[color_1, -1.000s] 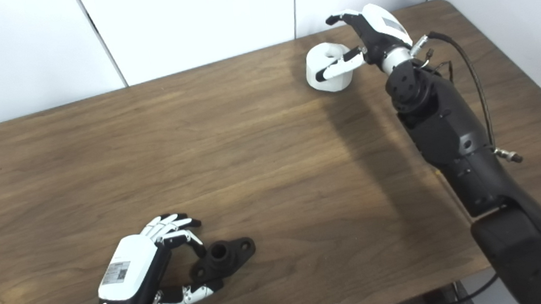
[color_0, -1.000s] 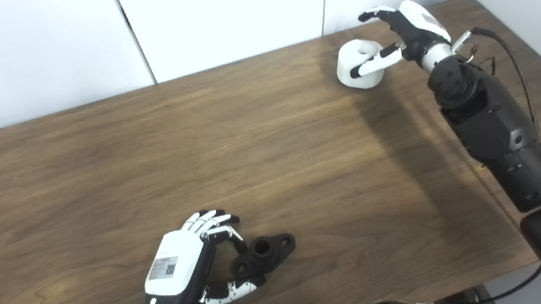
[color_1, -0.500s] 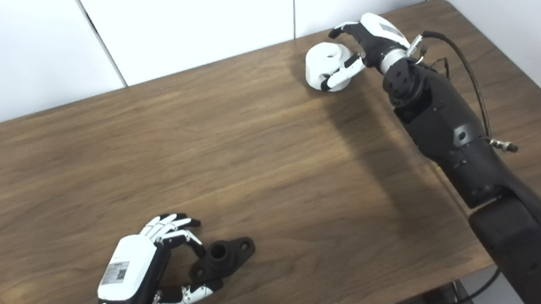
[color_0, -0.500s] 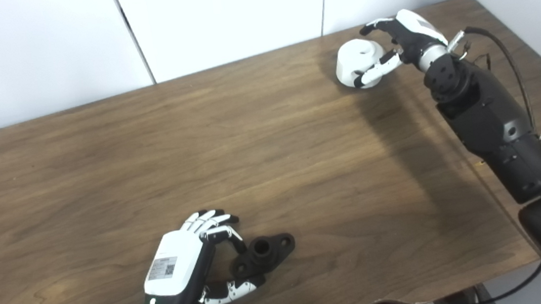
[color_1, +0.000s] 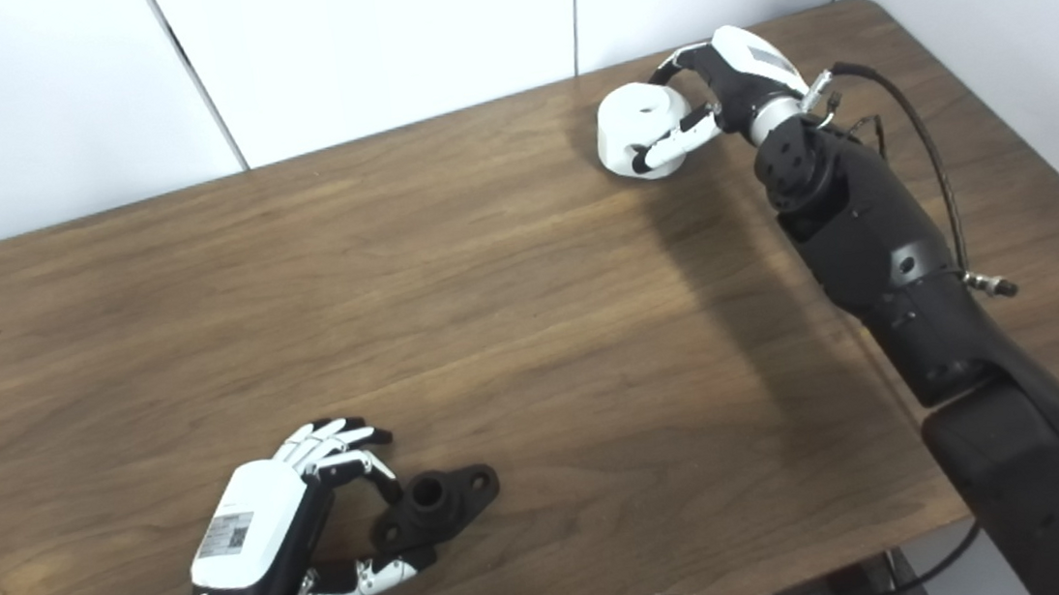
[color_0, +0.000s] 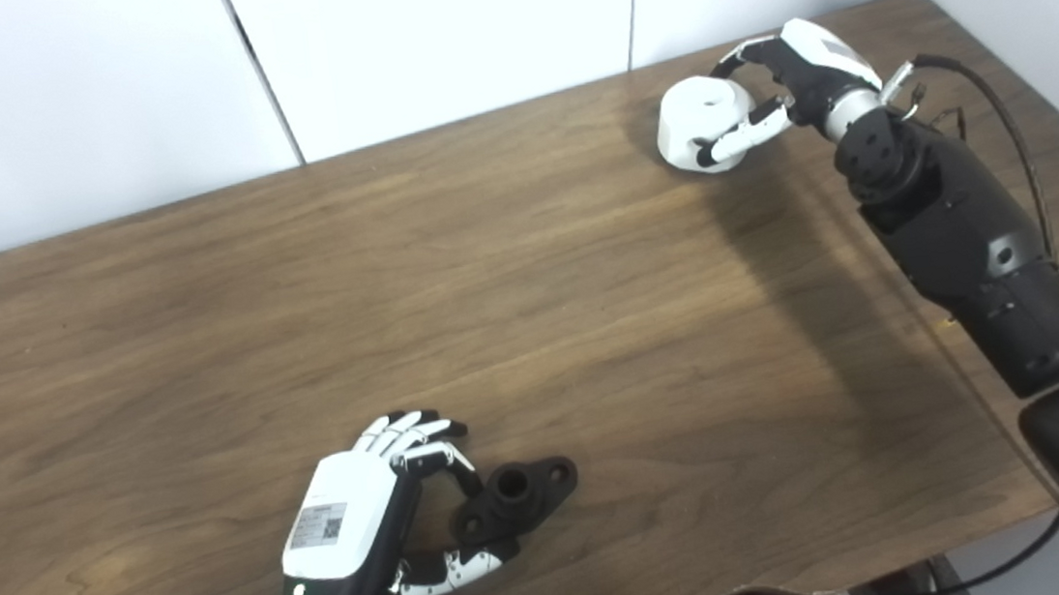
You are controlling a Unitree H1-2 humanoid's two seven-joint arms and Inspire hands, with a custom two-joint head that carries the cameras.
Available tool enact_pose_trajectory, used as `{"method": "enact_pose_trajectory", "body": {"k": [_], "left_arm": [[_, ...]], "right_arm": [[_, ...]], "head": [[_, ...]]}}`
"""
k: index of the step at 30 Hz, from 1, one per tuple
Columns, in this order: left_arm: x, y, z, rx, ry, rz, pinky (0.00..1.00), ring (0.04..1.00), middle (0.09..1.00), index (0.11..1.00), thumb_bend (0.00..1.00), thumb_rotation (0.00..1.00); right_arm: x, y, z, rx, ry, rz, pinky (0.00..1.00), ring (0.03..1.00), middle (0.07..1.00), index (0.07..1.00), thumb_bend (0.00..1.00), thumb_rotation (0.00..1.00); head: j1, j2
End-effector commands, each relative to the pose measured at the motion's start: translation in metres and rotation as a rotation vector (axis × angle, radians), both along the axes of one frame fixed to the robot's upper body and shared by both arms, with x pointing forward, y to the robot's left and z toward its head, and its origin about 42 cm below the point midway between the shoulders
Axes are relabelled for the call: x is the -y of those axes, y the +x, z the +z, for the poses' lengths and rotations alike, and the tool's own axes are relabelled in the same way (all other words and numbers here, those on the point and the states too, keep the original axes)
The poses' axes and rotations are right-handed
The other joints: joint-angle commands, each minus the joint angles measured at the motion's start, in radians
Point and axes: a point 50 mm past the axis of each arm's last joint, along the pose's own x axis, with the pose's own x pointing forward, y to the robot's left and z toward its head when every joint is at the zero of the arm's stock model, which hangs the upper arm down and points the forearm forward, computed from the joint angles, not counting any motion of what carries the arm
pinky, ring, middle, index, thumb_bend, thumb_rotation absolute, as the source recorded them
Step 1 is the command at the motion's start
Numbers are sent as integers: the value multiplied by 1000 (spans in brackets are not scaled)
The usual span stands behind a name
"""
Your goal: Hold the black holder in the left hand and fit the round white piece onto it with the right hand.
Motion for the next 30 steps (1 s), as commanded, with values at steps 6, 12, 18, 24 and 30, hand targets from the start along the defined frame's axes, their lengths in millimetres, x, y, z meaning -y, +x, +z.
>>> {"method": "enact_pose_trajectory", "body": {"k": [6,12,18,24,30], "left_arm": [[-17,-15,-31,-163,117,34,895,866,798,488,520,49],[-16,-15,-30,-162,122,34,891,863,797,488,520,49],[-16,-16,-29,-166,122,34,894,866,799,488,520,49],[-16,-16,-28,-169,127,32,892,865,798,488,520,49],[-16,-18,-32,-167,126,29,876,858,793,487,520,49]], "right_arm": [[7,5,31,136,-30,5,848,948,883,635,858,235],[7,4,29,151,-21,6,842,941,869,602,838,219],[6,3,28,152,-21,5,840,942,864,575,824,215],[7,2,25,156,-27,13,834,936,860,503,576,158],[8,-2,18,144,-33,18,832,936,865,491,526,149]], "head": [[-1,1],[-2,2],[-4,4],[-1,-5],[19,-39]]}}
